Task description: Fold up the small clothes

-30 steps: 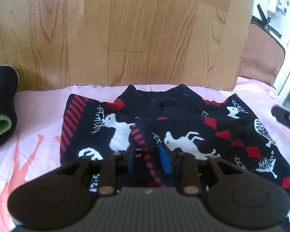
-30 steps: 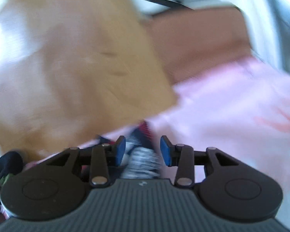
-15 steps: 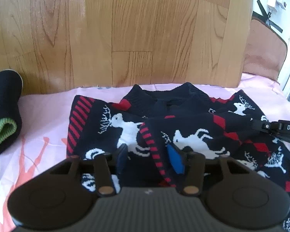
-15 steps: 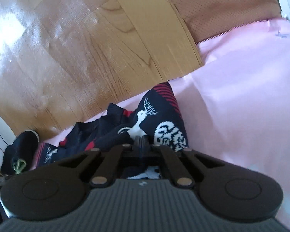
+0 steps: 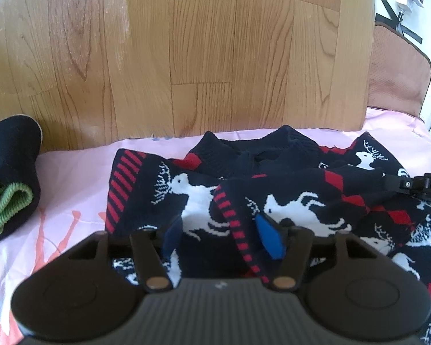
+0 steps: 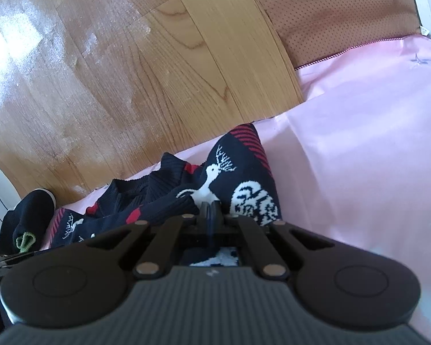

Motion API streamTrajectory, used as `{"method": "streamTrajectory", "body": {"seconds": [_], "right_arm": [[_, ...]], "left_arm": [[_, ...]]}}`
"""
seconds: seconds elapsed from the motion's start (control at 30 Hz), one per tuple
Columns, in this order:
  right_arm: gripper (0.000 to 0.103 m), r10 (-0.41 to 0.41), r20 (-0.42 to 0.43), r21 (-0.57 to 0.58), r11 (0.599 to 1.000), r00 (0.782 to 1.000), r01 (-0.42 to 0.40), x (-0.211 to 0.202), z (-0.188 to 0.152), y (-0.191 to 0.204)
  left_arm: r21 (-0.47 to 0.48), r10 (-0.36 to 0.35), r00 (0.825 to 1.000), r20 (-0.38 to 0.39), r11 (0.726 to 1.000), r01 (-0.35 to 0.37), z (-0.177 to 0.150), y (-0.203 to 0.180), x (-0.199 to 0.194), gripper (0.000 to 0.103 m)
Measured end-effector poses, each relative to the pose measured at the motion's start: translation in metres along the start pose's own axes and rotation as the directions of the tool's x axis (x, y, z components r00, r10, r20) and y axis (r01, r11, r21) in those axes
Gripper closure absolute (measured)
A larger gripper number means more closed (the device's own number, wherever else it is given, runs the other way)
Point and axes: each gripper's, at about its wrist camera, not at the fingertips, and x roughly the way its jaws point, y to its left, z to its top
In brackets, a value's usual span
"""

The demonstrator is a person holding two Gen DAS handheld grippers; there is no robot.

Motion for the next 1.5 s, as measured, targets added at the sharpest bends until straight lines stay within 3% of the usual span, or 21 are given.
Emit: {"method": "streamTrajectory", "body": {"seconds": [0.47, 0.53, 0.63, 1.0, 1.1, 1.4, 1.5], "right_arm": [[0.094, 0.06, 0.04, 0.086, 0.994, 0.997, -0.063, -0.006, -0.005, -0.012], [0.094, 0.071, 0.038, 0.101, 0.992, 0.997, -0.075, -0.006, -0.005, -0.014], [0.094, 0.08, 0.037, 0.123, 0.989, 0.996, -0.084, -0.006, -0.004, -0.016], [0.094, 0.064, 0.042, 0.11, 0.992, 0.997, -0.068, -0.005, -0.004, -0.013], [0.092, 0.069, 0.045, 0.112, 0.991, 0.997, -0.074, -0.005, -0.004, -0.014], [0.07, 0.107, 0.076, 0.098, 0.989, 0.991, -0.114, -0.009, -0.004, -0.012], [0.065, 0.108, 0.086, 0.089, 0.989, 0.99, -0.115, -0.01, -0.004, -0.011]], "left_arm": [[0.015, 0.043, 0.998, 0.04, 0.999, -0.044, -0.002, -0.003, 0.001, 0.035], [0.013, 0.066, 0.997, 0.04, 0.998, -0.066, -0.002, -0.004, 0.001, 0.024], [-0.022, 0.063, 0.998, 0.025, 0.998, -0.062, 0.0, 0.002, 0.003, 0.018], [-0.046, 0.102, 0.995, 0.008, 0.994, -0.102, -0.001, 0.005, 0.006, 0.001], [-0.031, 0.112, 0.994, 0.017, 0.993, -0.112, -0.003, 0.002, 0.005, 0.0], [-0.021, 0.104, 0.994, 0.019, 0.994, -0.104, -0.005, -0.002, 0.005, 0.0], [-0.072, 0.079, 0.997, -0.007, 0.994, -0.079, -0.005, 0.005, 0.008, 0.0]]}}
